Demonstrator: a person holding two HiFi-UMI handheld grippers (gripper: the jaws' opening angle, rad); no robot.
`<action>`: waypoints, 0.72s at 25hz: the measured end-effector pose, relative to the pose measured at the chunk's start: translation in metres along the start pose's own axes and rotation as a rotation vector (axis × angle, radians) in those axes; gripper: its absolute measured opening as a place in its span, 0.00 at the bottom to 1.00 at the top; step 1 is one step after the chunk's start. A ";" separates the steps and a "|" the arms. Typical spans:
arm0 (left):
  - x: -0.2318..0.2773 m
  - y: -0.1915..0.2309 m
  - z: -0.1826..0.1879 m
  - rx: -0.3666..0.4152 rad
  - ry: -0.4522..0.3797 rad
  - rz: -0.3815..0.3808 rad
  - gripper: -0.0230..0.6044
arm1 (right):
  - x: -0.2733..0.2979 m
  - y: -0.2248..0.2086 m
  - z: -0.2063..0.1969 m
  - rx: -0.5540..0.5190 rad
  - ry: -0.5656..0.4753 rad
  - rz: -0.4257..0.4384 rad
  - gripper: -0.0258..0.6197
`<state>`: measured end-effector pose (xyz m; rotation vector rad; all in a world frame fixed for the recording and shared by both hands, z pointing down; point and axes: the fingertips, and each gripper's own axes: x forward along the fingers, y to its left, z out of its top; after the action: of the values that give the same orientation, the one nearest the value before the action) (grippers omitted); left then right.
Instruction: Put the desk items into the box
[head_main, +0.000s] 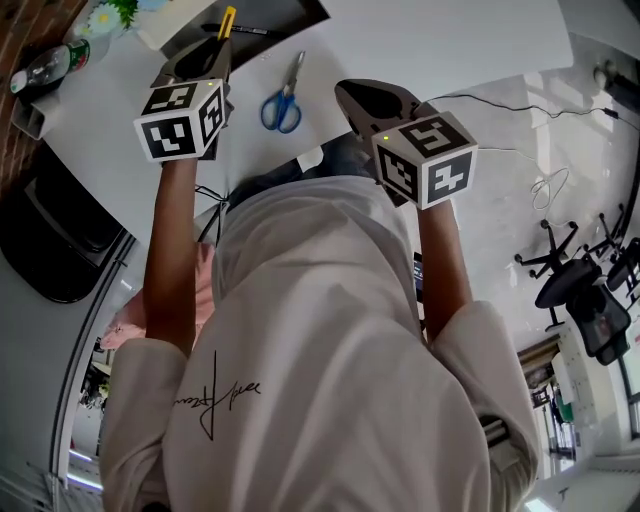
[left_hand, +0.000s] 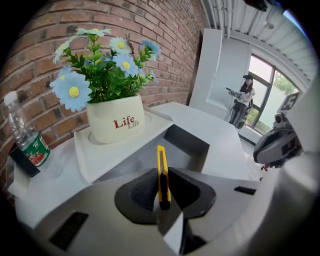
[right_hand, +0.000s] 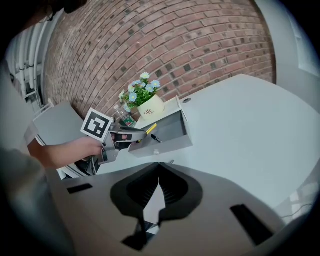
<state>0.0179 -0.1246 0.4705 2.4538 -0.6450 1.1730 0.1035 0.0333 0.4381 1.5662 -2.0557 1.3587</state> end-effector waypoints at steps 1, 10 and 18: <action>0.001 0.000 0.001 -0.001 -0.001 0.001 0.14 | -0.002 -0.003 0.000 -0.003 0.005 -0.006 0.08; 0.006 0.003 -0.002 0.003 0.024 -0.002 0.14 | -0.005 -0.015 -0.001 -0.022 0.031 -0.021 0.08; 0.008 0.000 -0.003 0.000 0.023 -0.015 0.14 | -0.005 -0.010 -0.004 -0.023 0.034 -0.023 0.08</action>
<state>0.0202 -0.1252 0.4791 2.4371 -0.6197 1.1935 0.1127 0.0395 0.4425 1.5422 -2.0201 1.3395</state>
